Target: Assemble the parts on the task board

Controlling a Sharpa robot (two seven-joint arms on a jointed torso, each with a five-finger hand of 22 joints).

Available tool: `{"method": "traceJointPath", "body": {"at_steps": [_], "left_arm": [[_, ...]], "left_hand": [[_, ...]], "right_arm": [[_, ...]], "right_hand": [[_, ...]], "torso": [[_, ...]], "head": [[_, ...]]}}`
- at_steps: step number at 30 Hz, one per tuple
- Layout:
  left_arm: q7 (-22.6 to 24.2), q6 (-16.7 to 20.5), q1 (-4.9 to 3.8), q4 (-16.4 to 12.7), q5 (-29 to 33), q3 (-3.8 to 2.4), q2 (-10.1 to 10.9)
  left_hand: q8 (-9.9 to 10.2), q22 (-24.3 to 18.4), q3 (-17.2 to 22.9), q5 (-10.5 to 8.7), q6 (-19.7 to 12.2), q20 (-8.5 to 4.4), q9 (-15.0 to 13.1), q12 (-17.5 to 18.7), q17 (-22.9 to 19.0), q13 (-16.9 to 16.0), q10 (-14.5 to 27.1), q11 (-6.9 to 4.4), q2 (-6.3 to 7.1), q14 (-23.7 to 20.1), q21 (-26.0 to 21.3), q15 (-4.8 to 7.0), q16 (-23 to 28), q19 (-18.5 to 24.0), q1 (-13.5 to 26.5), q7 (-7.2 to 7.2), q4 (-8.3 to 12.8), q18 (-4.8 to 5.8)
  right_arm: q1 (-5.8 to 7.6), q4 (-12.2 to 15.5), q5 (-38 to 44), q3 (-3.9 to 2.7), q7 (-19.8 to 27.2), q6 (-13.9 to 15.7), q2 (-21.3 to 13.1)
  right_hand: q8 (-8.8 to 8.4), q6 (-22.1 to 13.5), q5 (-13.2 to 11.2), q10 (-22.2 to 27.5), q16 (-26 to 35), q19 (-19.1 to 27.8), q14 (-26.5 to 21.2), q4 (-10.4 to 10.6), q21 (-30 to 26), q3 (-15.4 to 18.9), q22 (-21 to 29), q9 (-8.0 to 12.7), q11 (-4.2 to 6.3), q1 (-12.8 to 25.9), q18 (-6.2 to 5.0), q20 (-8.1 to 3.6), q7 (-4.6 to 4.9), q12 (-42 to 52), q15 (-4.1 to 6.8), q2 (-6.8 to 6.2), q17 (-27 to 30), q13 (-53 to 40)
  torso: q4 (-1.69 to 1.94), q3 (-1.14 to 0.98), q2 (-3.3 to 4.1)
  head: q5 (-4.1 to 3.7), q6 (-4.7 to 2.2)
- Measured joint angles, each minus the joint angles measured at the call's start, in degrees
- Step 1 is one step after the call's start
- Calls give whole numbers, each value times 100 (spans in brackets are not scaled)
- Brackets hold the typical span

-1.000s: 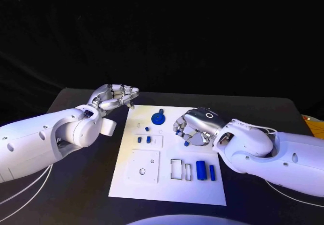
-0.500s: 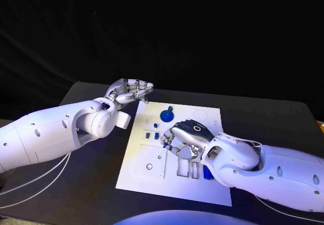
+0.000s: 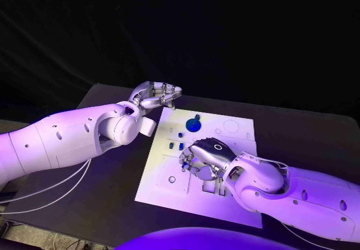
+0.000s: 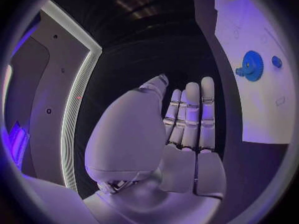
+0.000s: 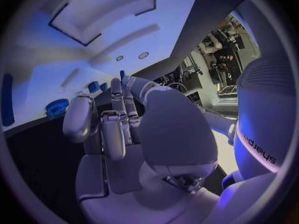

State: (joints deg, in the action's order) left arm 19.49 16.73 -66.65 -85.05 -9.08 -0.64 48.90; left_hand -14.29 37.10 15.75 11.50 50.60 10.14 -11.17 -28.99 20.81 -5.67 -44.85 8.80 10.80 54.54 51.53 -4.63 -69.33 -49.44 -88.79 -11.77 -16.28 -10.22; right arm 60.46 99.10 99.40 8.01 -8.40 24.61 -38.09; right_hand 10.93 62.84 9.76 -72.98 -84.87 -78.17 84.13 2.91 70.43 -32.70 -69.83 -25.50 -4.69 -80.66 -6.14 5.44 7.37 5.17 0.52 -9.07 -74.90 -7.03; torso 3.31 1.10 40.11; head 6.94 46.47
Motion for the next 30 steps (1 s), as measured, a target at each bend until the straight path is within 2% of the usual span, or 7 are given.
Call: {"method": "traceJointPath", "body": {"at_steps": [5,12,22,30], "left_arm": [[0,0,-1,5,6,1,-14],[-3,0,-1,13,11,3,-23],[-6,-1,-1,14,14,5,-23],[-7,-1,1,12,16,5,-22]], "left_hand": [[0,0,0,0,0,0,0,0,0,0,0,0,0,-19,0,-19,0,0,0,0,0,0],[0,0,0,0,0,0,0,0,0,0,0,0,0,-19,0,-19,0,0,0,0,0,0],[-22,-4,0,0,0,0,0,0,-6,-1,0,0,0,-19,0,-19,0,0,0,0,0,0],[-22,-4,16,0,0,0,0,-25,-6,5,21,22,0,-19,0,-19,0,0,0,0,-16,0]], "right_arm": [[-47,-61,0,8,7,-36,50],[-72,-117,10,14,13,-108,106],[-90,-184,75,19,-12,-194,133],[-87,-198,161,12,-54,-235,154]], "right_hand": [[-7,0,0,-2,0,22,0,0,0,0,0,-9,-2,8,-1,-21,0,-1,0,-8,0,0],[16,-1,-3,-3,0,22,0,1,0,1,0,-8,-2,8,-1,-21,0,-10,0,-8,0,1],[15,-2,-4,-3,0,22,0,1,-24,1,12,-16,20,32,-1,-21,-1,-21,0,-30,0,-10],[12,-21,-5,-11,0,22,0,1,-24,1,23,-16,33,69,-1,-21,-2,-22,0,-7,-5,-11]], "torso": [[-4,-1,4],[-7,-7,5],[-5,-7,5],[-5,-6,4]], "head": [[59,40],[93,77],[99,92],[75,94]]}}
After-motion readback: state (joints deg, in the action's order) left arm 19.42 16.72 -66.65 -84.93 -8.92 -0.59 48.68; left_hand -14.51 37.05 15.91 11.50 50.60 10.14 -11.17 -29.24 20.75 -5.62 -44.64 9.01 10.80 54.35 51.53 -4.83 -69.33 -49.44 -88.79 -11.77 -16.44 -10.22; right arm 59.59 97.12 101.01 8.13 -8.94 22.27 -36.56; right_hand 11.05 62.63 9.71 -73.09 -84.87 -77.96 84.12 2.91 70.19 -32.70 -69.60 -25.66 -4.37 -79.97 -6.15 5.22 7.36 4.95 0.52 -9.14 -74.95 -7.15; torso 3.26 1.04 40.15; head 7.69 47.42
